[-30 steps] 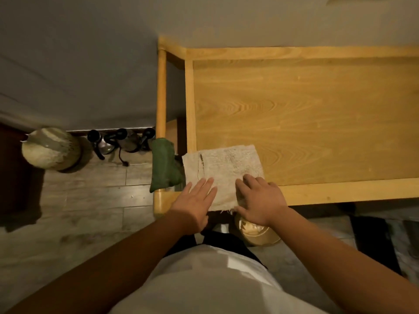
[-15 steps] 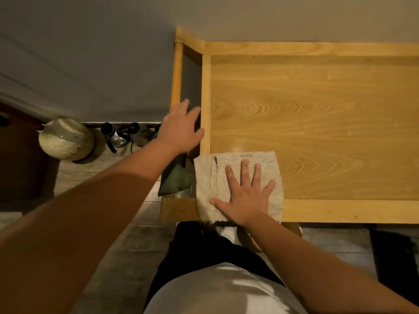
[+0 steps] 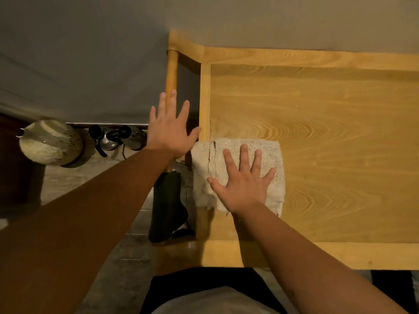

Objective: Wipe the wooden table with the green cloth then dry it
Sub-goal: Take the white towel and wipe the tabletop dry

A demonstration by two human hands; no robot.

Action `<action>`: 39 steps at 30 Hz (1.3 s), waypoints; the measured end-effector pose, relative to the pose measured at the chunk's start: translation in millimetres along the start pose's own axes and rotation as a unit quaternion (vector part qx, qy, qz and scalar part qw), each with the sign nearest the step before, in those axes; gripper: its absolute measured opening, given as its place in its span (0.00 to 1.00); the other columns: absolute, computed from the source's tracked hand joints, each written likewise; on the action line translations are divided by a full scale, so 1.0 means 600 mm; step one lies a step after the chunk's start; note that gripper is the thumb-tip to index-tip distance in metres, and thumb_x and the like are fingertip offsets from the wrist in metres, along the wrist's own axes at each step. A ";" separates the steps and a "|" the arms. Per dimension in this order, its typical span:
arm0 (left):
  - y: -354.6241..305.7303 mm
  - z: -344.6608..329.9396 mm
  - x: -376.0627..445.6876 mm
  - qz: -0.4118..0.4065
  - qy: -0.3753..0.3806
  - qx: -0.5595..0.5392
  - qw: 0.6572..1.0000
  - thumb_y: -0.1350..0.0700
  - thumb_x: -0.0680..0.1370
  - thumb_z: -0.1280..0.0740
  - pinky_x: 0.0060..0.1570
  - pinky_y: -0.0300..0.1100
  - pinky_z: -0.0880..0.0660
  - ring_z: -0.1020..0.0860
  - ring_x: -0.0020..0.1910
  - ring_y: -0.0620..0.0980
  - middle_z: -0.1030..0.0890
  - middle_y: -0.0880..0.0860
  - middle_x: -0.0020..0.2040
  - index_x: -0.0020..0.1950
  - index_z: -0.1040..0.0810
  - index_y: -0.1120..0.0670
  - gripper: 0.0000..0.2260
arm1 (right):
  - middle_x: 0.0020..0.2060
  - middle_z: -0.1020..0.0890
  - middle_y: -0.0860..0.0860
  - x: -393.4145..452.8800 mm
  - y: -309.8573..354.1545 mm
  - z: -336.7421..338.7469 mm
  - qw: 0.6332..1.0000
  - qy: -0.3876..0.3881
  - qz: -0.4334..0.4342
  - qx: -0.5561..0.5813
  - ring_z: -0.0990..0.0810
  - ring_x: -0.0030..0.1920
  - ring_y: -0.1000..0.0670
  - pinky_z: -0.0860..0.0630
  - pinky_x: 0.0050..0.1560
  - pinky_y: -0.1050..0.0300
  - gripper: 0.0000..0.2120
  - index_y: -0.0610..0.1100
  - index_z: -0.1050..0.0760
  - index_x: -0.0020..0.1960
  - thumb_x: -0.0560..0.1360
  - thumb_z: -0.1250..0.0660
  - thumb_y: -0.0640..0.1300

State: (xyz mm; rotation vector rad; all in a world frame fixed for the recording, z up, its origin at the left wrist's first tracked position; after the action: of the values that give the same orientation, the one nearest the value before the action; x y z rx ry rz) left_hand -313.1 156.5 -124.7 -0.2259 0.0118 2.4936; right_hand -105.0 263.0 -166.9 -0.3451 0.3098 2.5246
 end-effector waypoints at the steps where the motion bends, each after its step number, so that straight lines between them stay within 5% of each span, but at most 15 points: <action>1: -0.001 0.000 0.000 -0.001 -0.002 -0.007 1.000 0.30 0.77 0.53 0.75 0.62 0.50 0.56 0.80 0.61 0.54 0.59 0.82 0.81 0.46 0.49 0.37 | 0.80 0.60 0.52 0.030 0.003 0.009 1.000 0.000 -0.004 0.003 0.65 0.78 0.41 0.68 0.66 0.26 0.41 0.65 0.60 0.78 0.70 0.60 0.80; 6: -0.005 0.003 -0.002 -0.012 -0.035 -0.009 0.999 0.32 0.76 0.47 0.73 0.65 0.45 0.48 0.80 0.62 0.47 0.62 0.81 0.78 0.35 0.53 0.36 | 0.81 0.58 0.51 0.198 0.024 0.062 1.000 -0.010 -0.014 0.014 0.65 0.78 0.39 0.66 0.65 0.23 0.40 0.64 0.59 0.78 0.70 0.61 0.79; 17: -0.002 0.002 -0.002 -0.003 -0.055 -0.001 0.999 0.33 0.74 0.40 0.72 0.66 0.43 0.48 0.80 0.62 0.47 0.62 0.81 0.77 0.33 0.55 0.37 | 0.81 0.52 0.47 0.478 0.074 0.150 0.998 -0.057 -0.003 0.002 0.59 0.79 0.37 0.60 0.66 0.21 0.41 0.62 0.54 0.79 0.69 0.60 0.78; 28: 0.000 -0.005 0.001 -0.001 -0.042 -0.044 0.998 0.36 0.74 0.44 0.73 0.63 0.47 0.51 0.80 0.61 0.49 0.59 0.82 0.75 0.33 0.54 0.34 | 0.81 0.57 0.50 0.422 0.067 0.138 0.999 -0.031 0.035 -0.014 0.61 0.79 0.37 0.60 0.67 0.20 0.32 0.64 0.57 0.78 0.75 0.61 0.69; 32: 0.000 0.003 0.000 0.001 -0.068 -0.022 0.997 0.43 0.73 0.40 0.69 0.67 0.39 0.45 0.79 0.64 0.43 0.61 0.80 0.72 0.28 0.56 0.31 | 0.81 0.57 0.50 0.334 0.056 0.109 0.998 -0.020 0.053 -0.019 0.62 0.79 0.38 0.60 0.67 0.21 0.31 0.64 0.57 0.78 0.76 0.60 0.69; 39: 0.007 -0.007 0.007 0.028 -0.022 -0.040 0.999 0.46 0.72 0.42 0.74 0.63 0.48 0.53 0.80 0.58 0.51 0.55 0.83 0.76 0.34 0.53 0.32 | 0.81 0.59 0.51 0.103 0.009 0.042 0.999 0.012 0.049 0.004 0.65 0.78 0.39 0.63 0.67 0.22 0.30 0.66 0.61 0.77 0.77 0.61 0.69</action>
State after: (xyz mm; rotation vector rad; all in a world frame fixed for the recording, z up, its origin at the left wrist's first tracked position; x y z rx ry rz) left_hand -318.3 155.0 -129.7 -0.2052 -0.1016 2.5563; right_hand -162.2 297.1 -161.6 -0.3651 0.3546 2.6156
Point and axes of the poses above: each hand's wrist, its own x-axis towards the middle knuckle, its own z-axis out of the back of the hand, y = z × x, the point moved 9 cm from there along x, towards the middle knuckle
